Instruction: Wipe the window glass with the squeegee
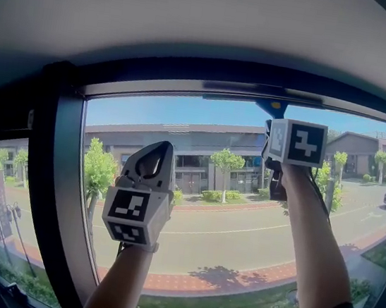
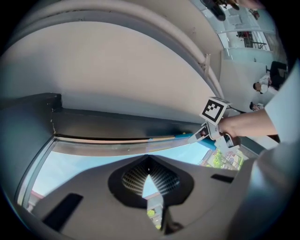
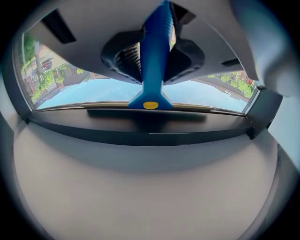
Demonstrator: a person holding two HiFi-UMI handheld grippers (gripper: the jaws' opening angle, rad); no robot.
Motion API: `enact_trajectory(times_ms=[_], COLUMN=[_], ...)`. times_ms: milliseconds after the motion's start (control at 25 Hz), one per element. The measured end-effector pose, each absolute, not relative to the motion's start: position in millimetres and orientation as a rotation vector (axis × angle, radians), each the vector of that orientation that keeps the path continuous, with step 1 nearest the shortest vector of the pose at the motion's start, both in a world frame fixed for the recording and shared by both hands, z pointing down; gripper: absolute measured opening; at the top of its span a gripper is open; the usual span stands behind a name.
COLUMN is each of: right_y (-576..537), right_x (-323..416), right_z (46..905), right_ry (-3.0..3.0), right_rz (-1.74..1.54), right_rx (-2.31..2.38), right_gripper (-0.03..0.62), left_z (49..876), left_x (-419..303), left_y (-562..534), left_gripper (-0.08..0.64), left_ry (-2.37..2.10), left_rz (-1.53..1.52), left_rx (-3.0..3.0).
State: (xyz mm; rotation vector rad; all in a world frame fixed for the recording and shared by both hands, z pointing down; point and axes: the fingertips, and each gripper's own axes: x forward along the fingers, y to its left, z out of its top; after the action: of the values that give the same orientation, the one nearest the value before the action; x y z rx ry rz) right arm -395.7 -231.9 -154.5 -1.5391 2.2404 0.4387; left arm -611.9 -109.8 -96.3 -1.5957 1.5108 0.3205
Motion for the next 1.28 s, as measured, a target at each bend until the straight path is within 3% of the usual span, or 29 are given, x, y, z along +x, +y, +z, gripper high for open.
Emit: enact_trajectory(times_ms=[1280], right_y=[-231.6], right_x=[-405.1], right_z=[-117.6], right_ry=[2.284], right_rz=[0.410], right_rx=[-1.513], right_gripper=[0.132], left_z=[-55.9], left_x=[-596.5], left_y=[-115.5], left_gripper=[0.002], left_ry=[1.498], left_rz=[0.305], left_rx=[-1.670])
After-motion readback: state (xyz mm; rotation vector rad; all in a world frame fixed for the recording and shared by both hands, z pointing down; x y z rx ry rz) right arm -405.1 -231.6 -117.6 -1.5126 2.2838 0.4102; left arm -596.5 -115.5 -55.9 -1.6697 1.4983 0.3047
